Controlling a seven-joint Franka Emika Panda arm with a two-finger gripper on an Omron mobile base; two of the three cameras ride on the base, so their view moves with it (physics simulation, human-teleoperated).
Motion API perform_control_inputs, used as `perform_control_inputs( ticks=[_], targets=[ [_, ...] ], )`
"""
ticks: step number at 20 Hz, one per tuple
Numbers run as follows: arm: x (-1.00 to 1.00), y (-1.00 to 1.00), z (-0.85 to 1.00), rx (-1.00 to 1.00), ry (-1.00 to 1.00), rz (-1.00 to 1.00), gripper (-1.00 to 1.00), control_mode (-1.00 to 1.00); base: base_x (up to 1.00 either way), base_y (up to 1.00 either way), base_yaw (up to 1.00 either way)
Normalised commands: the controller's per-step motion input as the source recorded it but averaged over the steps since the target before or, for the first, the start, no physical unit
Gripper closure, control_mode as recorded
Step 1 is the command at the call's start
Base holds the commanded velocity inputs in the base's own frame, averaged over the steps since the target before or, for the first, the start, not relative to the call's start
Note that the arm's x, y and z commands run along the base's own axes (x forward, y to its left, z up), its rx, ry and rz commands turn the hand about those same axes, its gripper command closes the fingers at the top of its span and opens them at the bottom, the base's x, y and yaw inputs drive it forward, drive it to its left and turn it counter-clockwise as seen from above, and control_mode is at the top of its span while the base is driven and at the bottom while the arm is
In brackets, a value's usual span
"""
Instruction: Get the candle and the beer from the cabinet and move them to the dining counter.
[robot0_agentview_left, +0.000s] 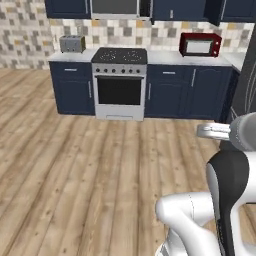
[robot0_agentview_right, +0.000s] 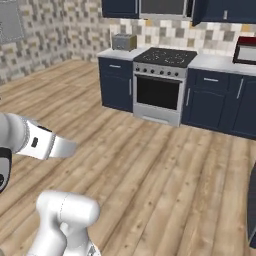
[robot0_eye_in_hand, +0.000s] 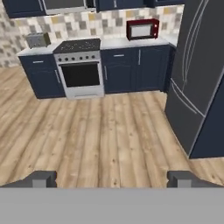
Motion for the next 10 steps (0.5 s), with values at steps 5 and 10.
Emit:
perform_control_inputs(
  ticks=[5,10],
  targets=[
    [0.0,0.0,0.0,0.0,0.0,0.0,-1.0,1.0,1.0,-0.44,-0.05],
    [0.0,0.0,0.0,0.0,0.0,0.0,-1.0,1.0,1.0,-0.48,-0.03]
  ],
)
